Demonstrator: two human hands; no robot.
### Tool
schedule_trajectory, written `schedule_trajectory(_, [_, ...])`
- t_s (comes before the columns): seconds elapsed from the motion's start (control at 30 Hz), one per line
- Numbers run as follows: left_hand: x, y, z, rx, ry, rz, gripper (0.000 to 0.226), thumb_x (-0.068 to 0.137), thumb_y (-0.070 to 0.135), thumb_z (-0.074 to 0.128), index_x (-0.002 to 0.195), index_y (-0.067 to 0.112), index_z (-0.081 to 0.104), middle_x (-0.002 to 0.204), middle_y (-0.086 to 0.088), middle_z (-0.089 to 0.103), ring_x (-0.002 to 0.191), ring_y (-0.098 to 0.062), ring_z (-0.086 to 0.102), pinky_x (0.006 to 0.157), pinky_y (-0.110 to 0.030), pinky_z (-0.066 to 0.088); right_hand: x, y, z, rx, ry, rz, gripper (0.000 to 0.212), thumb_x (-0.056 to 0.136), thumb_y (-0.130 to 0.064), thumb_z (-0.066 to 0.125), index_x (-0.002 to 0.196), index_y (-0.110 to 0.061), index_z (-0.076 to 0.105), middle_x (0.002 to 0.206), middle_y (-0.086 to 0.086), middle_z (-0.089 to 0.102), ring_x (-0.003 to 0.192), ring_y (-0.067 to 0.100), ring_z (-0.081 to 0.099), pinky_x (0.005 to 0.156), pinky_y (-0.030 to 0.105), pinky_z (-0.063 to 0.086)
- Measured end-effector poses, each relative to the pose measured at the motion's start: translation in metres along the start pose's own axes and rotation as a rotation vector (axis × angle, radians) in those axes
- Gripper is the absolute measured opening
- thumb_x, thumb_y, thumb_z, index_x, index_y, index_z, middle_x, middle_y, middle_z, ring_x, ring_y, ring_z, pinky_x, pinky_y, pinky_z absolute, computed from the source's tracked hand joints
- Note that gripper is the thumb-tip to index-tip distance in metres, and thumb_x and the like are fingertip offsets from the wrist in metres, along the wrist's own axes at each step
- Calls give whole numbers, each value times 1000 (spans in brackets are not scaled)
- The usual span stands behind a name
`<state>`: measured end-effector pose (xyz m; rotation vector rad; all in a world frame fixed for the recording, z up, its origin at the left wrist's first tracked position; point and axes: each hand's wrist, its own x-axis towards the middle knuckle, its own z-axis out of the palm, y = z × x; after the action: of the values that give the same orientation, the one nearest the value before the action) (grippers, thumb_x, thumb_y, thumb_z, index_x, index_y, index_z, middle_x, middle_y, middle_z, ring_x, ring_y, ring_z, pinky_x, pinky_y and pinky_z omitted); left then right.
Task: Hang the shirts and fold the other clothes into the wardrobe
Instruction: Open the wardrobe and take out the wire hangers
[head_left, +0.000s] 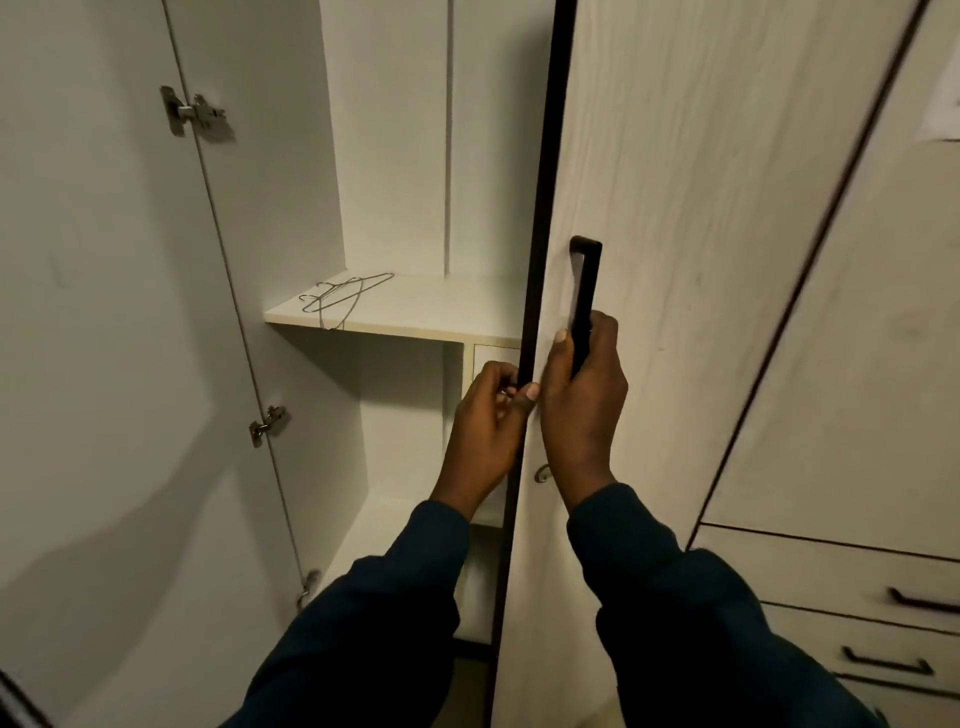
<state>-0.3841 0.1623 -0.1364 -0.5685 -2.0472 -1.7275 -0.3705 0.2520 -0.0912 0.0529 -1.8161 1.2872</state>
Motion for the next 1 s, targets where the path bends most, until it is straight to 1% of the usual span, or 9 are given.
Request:
schedule_trajectory(0.1, [-37, 26, 15, -137, -91, -49, 15, 101, 27, 56, 107, 13, 58, 102, 0, 65, 100, -11, 63, 91, -24, 52, -16, -12, -44, -34, 125, 53, 24, 104, -26, 47, 125, -15, 53, 112, 2, 59, 100, 16, 60, 85, 27, 55])
schedule_trajectory(0.2, [-60, 48, 37, -207, -171, -80, 12, 102, 17, 55, 100, 5, 60, 101, -9, 65, 100, -16, 63, 89, -25, 52, -30, -24, -77, -94, 318, 100, 33, 104, -33, 47, 129, -13, 54, 124, 6, 51, 112, 17, 50, 88, 13, 42])
schedule_trajectory(0.27, [-74, 65, 56, -283, -236, -158, 12, 102, 10, 52, 97, 14, 62, 97, 2, 69, 93, -7, 65, 80, -19, 52, -40, -35, -92, -103, 380, 184, 53, 100, -46, 47, 141, -14, 45, 138, 7, 43, 121, 12, 36, 91, 8, 32])
schedule_trajectory(0.37, [-91, 80, 85, -392, -382, -264, 19, 105, 20, 47, 106, 31, 63, 93, 18, 74, 91, 2, 68, 75, -16, 54, -50, -36, -121, -245, 409, 187, 84, 90, -60, 55, 154, -14, 27, 149, 9, 31, 132, 17, 29, 101, 26, 36])
schedule_trajectory(0.5, [-100, 81, 132, -427, -505, -186, 31, 101, 7, 54, 130, 19, 58, 124, 8, 68, 117, -3, 62, 92, -19, 51, -46, -12, -181, -428, 475, 114, 69, 95, -33, 64, 152, -13, 32, 145, 11, 40, 129, 21, 38, 95, 21, 33])
schedule_trajectory(0.6, [-106, 86, 177, -444, -598, -123, 55, 100, 11, 59, 147, 34, 42, 154, 12, 43, 141, -2, 40, 109, -19, 41, -45, 2, -221, -446, 496, 82, 64, 98, -30, 59, 153, -15, 31, 147, 8, 40, 135, 18, 39, 98, 9, 29])
schedule_trajectory(0.77, [-115, 96, 247, -332, -676, 27, 72, 103, 17, 54, 153, 47, 13, 165, 23, 3, 151, 3, 10, 124, -30, 21, -39, 15, -271, -425, 605, 103, 53, 100, -24, 56, 149, -13, 41, 151, 2, 47, 139, 13, 43, 105, 2, 28])
schedule_trajectory(0.9, [-122, 105, 296, -234, -652, 180, 67, 103, 46, 40, 154, 41, -4, 166, 17, -12, 152, -2, -8, 127, -41, 5, -23, 31, -308, -473, 689, 129, 45, 100, -29, 53, 143, -12, 51, 133, 9, 63, 120, 22, 62, 99, 36, 53])
schedule_trajectory(1.0, [-123, 104, 328, -157, -632, 254, 73, 103, 49, 41, 154, 36, -9, 165, 15, -20, 152, -4, -15, 126, -38, 0, -11, 44, -329, -513, 734, 140, 44, 100, -30, 54, 140, -12, 53, 126, 9, 67, 112, 22, 66, 93, 38, 57])
